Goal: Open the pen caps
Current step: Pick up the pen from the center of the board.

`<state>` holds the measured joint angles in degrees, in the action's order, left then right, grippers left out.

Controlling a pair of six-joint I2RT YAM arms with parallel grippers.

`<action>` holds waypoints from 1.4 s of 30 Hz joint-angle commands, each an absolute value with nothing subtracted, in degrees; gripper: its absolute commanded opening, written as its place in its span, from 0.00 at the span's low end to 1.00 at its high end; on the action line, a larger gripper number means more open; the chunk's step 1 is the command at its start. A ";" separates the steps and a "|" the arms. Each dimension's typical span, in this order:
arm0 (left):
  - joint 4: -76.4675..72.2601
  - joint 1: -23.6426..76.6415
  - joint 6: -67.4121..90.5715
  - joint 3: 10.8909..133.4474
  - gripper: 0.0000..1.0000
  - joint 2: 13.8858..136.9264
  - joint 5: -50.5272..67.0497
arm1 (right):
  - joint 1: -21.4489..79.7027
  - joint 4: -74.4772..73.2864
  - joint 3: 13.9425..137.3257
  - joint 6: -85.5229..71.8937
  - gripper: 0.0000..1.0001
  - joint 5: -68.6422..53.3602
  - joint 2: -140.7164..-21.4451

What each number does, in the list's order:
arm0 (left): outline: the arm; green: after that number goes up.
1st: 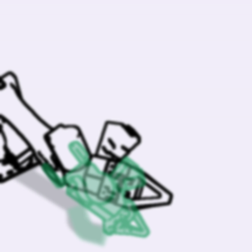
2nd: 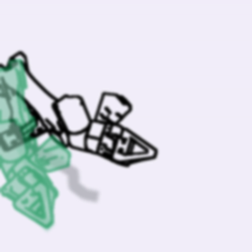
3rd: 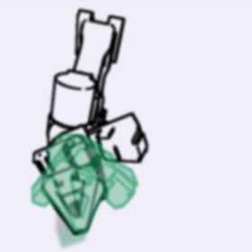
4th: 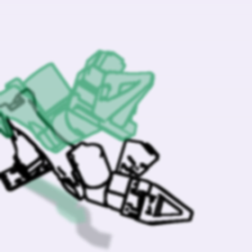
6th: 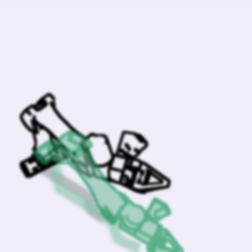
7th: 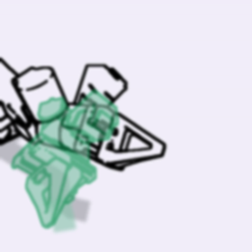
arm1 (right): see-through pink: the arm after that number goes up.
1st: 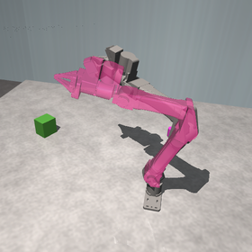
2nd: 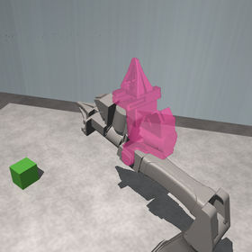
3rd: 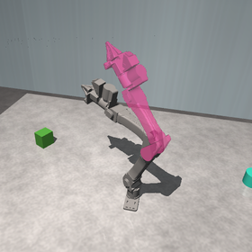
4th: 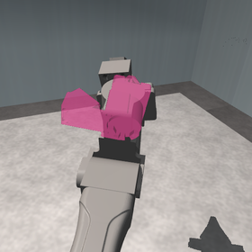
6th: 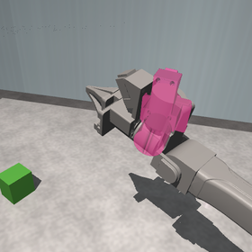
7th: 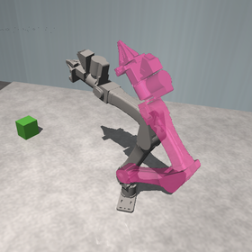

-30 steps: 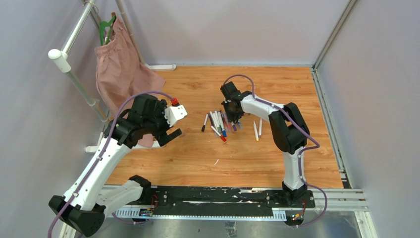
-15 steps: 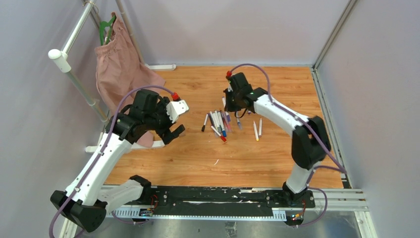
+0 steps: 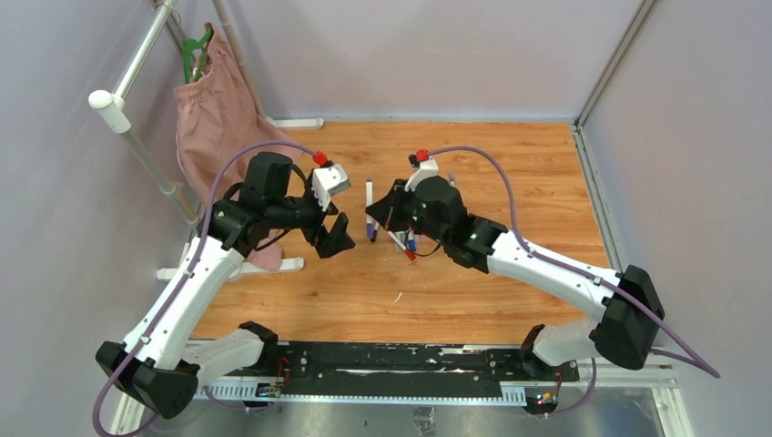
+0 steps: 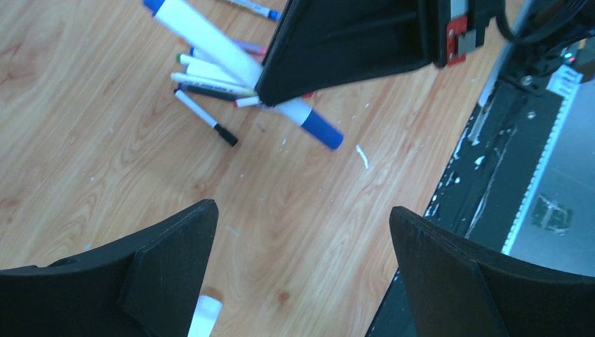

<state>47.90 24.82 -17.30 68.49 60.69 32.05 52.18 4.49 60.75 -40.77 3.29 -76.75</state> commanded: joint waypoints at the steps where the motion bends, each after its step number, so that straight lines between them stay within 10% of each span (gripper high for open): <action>1: 43.62 24.61 -12.24 67.46 0.99 60.02 38.70 | 56.41 11.20 63.24 -44.01 0.00 11.38 -76.64; 12: 40.82 24.61 -11.54 64.60 0.82 59.53 35.32 | 61.63 13.39 65.83 -43.09 0.00 15.08 -79.54; 21: 40.74 24.61 -15.17 61.41 0.15 59.30 30.90 | 62.40 12.69 65.22 -42.61 0.01 15.46 -79.03; 24: 41.53 24.61 -18.33 60.91 0.00 58.92 29.10 | 62.28 11.51 65.60 -42.27 0.21 16.48 -78.92; 32: 47.13 24.68 -38.49 57.66 0.00 54.27 23.36 | 48.22 -4.30 69.64 -44.20 0.55 -9.40 -76.50; 42: 52.93 28.41 -57.62 52.22 0.00 51.74 16.94 | 41.95 -15.56 78.46 -38.92 0.59 -47.59 -90.41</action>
